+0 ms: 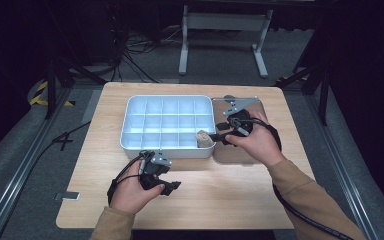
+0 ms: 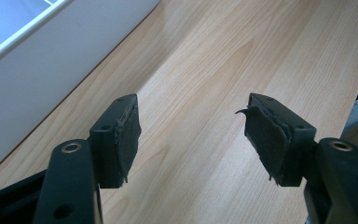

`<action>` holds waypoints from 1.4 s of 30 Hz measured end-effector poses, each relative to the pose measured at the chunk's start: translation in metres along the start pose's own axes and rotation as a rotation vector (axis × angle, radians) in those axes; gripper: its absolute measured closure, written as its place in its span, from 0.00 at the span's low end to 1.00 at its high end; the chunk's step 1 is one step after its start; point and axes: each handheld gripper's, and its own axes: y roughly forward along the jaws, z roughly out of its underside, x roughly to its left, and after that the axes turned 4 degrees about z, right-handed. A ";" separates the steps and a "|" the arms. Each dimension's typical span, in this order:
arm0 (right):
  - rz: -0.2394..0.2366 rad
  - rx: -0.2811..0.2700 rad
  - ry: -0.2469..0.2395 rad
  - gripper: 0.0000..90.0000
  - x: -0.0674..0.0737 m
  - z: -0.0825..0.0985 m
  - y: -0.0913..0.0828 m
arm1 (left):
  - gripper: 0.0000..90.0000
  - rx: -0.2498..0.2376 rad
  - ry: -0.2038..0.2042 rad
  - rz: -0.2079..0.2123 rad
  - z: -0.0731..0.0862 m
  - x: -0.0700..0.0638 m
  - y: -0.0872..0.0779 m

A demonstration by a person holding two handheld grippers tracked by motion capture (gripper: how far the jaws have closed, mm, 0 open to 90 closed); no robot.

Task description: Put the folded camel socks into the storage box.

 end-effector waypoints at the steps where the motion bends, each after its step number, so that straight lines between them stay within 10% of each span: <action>1: -0.002 -0.001 0.006 0.55 0.000 0.002 -0.003 | 0.40 0.001 0.000 0.000 0.000 0.000 0.000; 42: 0.008 -0.082 -0.016 0.48 0.006 0.120 -0.054 | 0.40 0.006 0.006 0.003 -0.007 0.002 0.006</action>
